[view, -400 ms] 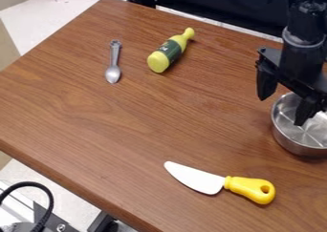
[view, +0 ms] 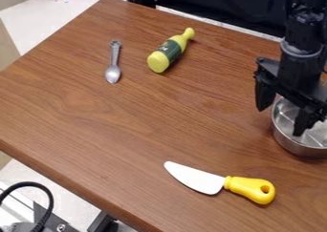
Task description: Move the yellow bottler in the middle of the table
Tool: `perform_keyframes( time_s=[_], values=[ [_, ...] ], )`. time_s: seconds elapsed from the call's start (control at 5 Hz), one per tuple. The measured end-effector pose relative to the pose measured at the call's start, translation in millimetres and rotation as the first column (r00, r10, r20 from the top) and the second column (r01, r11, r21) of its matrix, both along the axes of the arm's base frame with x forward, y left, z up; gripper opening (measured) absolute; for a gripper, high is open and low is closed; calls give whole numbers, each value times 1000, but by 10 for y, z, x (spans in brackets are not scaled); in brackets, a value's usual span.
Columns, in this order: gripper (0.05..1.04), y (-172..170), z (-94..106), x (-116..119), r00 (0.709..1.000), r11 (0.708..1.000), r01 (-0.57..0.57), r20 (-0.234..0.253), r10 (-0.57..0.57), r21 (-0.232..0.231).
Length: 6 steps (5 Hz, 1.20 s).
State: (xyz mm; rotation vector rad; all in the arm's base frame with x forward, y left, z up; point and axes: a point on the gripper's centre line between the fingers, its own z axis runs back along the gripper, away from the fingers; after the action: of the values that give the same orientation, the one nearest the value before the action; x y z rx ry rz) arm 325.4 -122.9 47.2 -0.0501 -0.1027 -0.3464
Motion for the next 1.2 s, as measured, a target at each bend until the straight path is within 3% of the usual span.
perform_keyframes(
  time_s=[0.6,0.8,1.2],
  values=[
    [999,320,170,126,991,991,-133,8,133,7],
    [999,672,257,208,980,978,-195,50,192,69],
    [999,1351,468,357,977,976,-191,116,179,104]
  ],
)
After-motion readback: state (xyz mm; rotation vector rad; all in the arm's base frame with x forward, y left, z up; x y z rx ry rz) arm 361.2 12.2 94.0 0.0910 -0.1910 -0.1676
